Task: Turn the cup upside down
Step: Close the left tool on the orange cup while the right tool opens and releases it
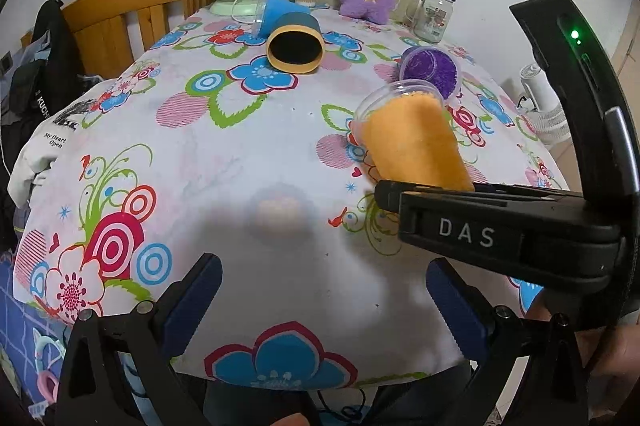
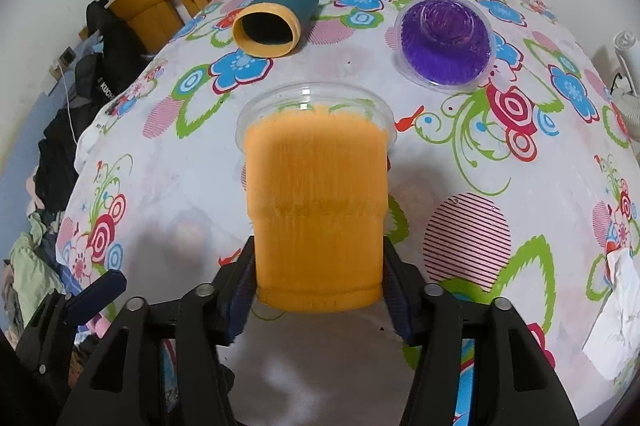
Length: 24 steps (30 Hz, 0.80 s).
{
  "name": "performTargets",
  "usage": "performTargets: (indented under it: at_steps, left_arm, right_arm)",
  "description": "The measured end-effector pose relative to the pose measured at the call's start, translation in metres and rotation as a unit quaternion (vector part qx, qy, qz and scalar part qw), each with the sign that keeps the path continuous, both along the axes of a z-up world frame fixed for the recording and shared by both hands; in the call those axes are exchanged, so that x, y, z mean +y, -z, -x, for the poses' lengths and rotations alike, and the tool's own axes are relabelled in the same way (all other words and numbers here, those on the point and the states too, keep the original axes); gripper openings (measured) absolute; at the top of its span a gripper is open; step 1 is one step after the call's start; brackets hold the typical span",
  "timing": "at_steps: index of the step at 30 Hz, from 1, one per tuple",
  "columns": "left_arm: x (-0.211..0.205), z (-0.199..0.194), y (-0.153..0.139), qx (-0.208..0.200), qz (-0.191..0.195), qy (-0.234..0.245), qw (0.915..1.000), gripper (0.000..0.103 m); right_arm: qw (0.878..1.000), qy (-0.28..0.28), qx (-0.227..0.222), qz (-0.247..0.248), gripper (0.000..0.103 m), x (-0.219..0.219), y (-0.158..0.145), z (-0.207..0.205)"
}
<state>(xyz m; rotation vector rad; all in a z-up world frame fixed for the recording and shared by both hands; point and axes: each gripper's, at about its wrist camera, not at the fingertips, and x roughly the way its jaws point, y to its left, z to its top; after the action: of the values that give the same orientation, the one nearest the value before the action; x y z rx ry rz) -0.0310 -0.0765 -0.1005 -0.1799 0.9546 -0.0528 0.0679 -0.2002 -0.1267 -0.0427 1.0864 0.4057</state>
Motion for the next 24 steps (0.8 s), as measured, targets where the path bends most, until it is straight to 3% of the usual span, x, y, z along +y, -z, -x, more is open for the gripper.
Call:
performTargets:
  at_steps: [3, 10, 18, 24]
  left_arm:
    - [0.003, 0.001, -0.001, -0.002, 0.003, -0.005, 1.0, 0.103]
    - [-0.001, -0.001, -0.005, -0.008, 0.009, -0.001, 0.9999, 0.103]
    - [-0.032, -0.009, -0.014, -0.027, 0.012, 0.027, 0.9992, 0.103]
    - [-0.055, -0.027, -0.014, -0.034, 0.013, 0.037, 0.9986, 0.103]
  right_arm:
    - [1.0, 0.001, -0.015, -0.003, 0.085, -0.003, -0.008, 0.003]
    - [0.996, 0.021, -0.029, -0.083, 0.095, -0.033, -0.03, 0.003]
    - [0.988, 0.068, -0.077, -0.115, 0.095, -0.088, -0.061, 0.015]
    - [0.981, 0.108, -0.097, -0.127, 0.096, -0.136, -0.063, 0.019]
